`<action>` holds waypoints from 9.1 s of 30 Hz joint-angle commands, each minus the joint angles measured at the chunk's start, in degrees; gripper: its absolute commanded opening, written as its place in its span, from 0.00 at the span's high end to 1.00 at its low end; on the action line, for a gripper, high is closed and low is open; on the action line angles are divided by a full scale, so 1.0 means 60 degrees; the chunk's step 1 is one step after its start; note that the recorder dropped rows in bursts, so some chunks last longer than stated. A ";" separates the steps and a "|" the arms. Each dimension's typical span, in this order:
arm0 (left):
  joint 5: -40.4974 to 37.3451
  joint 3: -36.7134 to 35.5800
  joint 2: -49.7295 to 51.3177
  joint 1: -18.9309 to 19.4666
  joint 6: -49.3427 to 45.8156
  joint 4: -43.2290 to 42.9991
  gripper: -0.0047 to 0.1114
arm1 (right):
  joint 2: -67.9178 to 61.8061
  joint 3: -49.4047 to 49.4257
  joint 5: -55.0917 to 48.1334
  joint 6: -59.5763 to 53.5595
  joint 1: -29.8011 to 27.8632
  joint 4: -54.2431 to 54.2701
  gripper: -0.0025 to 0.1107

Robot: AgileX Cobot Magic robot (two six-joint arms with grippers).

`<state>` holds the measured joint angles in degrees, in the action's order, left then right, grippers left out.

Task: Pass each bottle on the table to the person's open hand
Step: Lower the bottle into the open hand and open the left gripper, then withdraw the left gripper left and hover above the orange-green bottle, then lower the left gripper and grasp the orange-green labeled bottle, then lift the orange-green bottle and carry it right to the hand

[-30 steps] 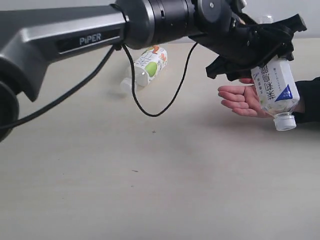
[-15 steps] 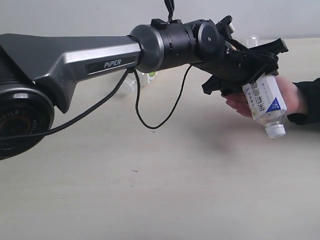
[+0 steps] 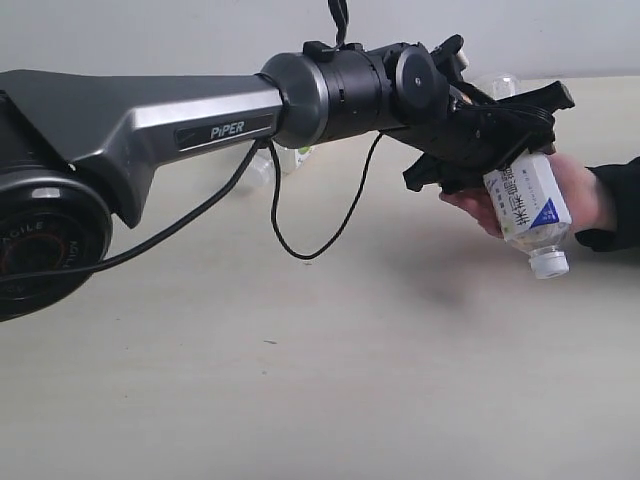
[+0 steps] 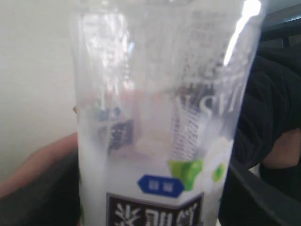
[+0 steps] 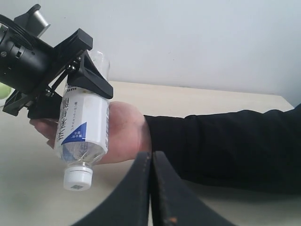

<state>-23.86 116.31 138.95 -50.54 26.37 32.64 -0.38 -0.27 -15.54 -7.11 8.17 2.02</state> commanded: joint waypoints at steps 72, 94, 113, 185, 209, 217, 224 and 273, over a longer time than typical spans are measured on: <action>-0.4934 -0.2610 -0.3938 0.4728 -0.9333 -0.0341 0.96 | 0.0063 0.0045 0.0036 -0.0033 -0.0023 0.0007 0.97; -0.5903 -0.2610 -0.3938 0.4732 -0.9298 -0.0402 0.96 | 0.0063 0.0045 0.0036 -0.0033 -0.0023 0.0007 0.97; -0.4219 -0.3545 -0.4644 0.4254 -0.9630 -0.1100 0.96 | 0.0063 0.0045 0.0036 -0.0033 -0.0023 0.0007 0.97; -0.2041 0.0306 -0.0069 0.3904 -0.8036 -0.3074 0.31 | 0.0063 0.0045 0.0036 -0.0033 -0.0023 0.0007 0.97; -0.2127 0.0306 -0.0044 0.3904 -0.8039 -0.3202 0.24 | 0.0063 0.0045 0.0036 -0.0033 -0.0023 0.0007 0.97; -0.2183 0.0273 0.0362 0.3904 -0.8039 -0.3202 0.24 | 0.0063 0.0045 0.0036 -0.0033 -0.0023 0.0007 0.97; -0.2045 0.0273 0.0597 0.3904 -0.8039 -0.3269 0.24 | 0.0063 0.0045 0.0036 -0.0033 -0.0023 0.0007 0.97; -0.5648 0.0273 -0.1568 0.3793 -0.7315 -0.3574 0.96 | 0.0063 0.0045 0.0036 -0.0033 -0.0023 0.0007 0.97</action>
<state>-56.14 117.89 131.18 -26.98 -18.20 11.71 -0.38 -0.27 -15.54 -7.11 8.17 2.02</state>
